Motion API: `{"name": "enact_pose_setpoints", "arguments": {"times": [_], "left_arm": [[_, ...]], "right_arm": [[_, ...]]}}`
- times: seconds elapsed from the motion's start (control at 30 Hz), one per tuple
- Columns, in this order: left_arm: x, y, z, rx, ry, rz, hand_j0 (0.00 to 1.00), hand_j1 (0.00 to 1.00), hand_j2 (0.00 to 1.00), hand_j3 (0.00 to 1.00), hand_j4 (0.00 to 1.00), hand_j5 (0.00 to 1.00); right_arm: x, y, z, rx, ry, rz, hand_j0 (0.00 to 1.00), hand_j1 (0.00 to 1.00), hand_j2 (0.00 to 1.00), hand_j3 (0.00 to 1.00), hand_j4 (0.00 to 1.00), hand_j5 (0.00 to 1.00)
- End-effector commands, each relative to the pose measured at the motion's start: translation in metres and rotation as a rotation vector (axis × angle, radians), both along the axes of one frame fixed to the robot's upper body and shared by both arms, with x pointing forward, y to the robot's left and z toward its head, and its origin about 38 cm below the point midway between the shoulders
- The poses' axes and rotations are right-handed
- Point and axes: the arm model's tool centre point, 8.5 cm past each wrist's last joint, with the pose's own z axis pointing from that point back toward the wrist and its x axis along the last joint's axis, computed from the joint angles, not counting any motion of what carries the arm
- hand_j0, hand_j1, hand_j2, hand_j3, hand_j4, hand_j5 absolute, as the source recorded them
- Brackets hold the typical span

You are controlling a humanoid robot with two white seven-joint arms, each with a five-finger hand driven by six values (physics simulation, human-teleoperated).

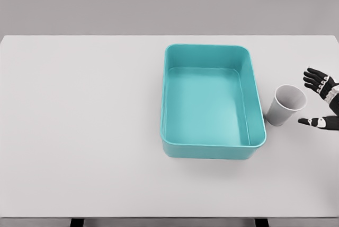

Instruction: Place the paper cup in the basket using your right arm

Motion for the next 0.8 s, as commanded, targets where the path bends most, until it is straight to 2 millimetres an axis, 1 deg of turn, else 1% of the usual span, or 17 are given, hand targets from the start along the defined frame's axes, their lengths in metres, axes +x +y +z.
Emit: {"name": "enact_pose_setpoints", "arguments": {"times": [0.0, 0.13, 0.33, 0.47, 0.77], "left_arm": [[0.000, 0.000, 0.000, 0.000, 0.000, 0.000, 1.00, 1.00, 1.00, 1.00, 1.00, 1.00], [0.000, 0.000, 0.000, 0.000, 0.000, 0.000, 1.00, 1.00, 1.00, 1.00, 1.00, 1.00], [0.000, 0.000, 0.000, 0.000, 0.000, 0.000, 1.00, 1.00, 1.00, 1.00, 1.00, 1.00], [0.000, 0.000, 0.000, 0.000, 0.000, 0.000, 1.00, 1.00, 1.00, 1.00, 1.00, 1.00], [0.000, 0.000, 0.000, 0.000, 0.000, 0.000, 1.00, 1.00, 1.00, 1.00, 1.00, 1.00]], "right_arm": [[-0.002, -0.003, -0.011, 0.009, 0.008, -0.007, 1.00, 1.00, 1.00, 1.00, 1.00, 1.00], [0.001, -0.002, -0.010, 0.010, 0.001, -0.005, 1.00, 1.00, 1.00, 1.00, 1.00, 1.00], [0.008, 0.007, -0.011, 0.020, -0.005, 0.013, 1.00, 1.00, 1.00, 1.00, 1.00, 1.00], [0.017, 0.016, -0.018, 0.042, 0.002, 0.022, 1.00, 1.00, 1.00, 1.00, 1.00, 1.00], [0.018, 0.020, -0.023, 0.042, 0.014, 0.030, 1.00, 1.00, 1.00, 1.00, 1.00, 1.00]]}}
